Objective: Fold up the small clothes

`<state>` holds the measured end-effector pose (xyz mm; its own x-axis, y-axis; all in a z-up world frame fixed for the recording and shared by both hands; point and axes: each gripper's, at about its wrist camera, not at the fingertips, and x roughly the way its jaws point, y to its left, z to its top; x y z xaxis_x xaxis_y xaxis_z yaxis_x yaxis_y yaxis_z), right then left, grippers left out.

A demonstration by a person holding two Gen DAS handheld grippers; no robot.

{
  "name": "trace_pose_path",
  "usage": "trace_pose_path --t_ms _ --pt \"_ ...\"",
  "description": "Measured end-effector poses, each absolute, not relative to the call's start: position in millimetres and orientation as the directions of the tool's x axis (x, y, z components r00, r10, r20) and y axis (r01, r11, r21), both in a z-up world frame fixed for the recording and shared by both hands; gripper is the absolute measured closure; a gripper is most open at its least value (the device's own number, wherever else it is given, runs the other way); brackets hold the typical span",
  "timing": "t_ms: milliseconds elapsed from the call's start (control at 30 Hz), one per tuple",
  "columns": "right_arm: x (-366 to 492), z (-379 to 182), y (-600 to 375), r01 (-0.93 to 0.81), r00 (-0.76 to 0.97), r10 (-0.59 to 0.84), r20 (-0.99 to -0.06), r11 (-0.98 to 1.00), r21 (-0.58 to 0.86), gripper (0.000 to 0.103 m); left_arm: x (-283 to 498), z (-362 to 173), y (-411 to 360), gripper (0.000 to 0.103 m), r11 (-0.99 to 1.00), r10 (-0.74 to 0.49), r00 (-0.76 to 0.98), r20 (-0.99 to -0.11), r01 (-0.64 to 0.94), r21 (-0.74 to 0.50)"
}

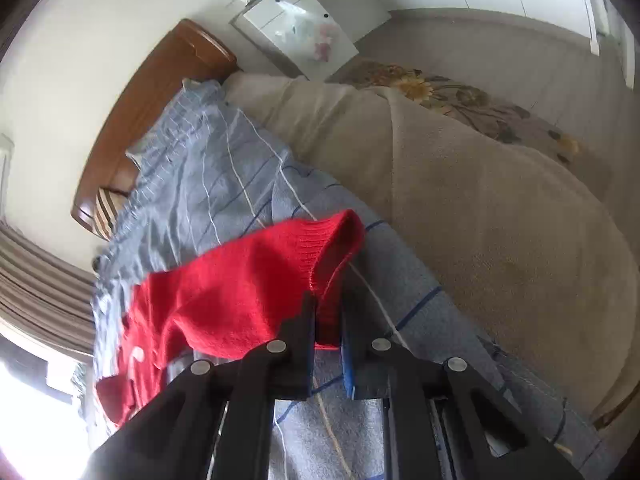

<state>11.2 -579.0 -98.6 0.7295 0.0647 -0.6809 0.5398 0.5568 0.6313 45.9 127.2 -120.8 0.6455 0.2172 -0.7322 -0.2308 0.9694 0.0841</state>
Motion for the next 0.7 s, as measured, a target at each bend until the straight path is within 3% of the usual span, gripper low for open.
trace_pose_path --t_ms 100,133,200,333,533,700 --pt "9 -102 -581 0.512 0.76 0.088 -0.644 0.528 0.677 0.081 46 -122 127 0.028 0.969 0.216 0.642 -0.735 -0.234 0.08" --pt "12 -102 -581 0.511 0.755 0.096 -0.649 0.534 0.674 0.084 46 -123 127 0.028 0.969 0.216 0.641 -0.737 -0.234 0.081" --pt "17 -95 -579 0.541 0.727 0.053 -0.685 0.57 0.618 0.098 47 -124 126 0.028 0.968 0.221 0.638 -0.737 -0.233 0.089" --pt "2 -91 -590 0.677 0.619 -0.081 -0.781 0.558 0.479 0.099 45 -123 125 0.028 0.968 0.229 0.642 -0.732 -0.232 0.099" --pt "3 -109 -586 0.701 0.521 -0.106 -0.847 0.619 0.354 0.1 47 -125 122 0.028 0.967 0.239 0.637 -0.733 -0.226 0.12" --pt "-6 -111 -598 0.688 0.536 -0.075 -0.841 0.616 0.383 0.099 43 -122 120 0.027 0.967 0.246 0.633 -0.735 -0.207 0.146"
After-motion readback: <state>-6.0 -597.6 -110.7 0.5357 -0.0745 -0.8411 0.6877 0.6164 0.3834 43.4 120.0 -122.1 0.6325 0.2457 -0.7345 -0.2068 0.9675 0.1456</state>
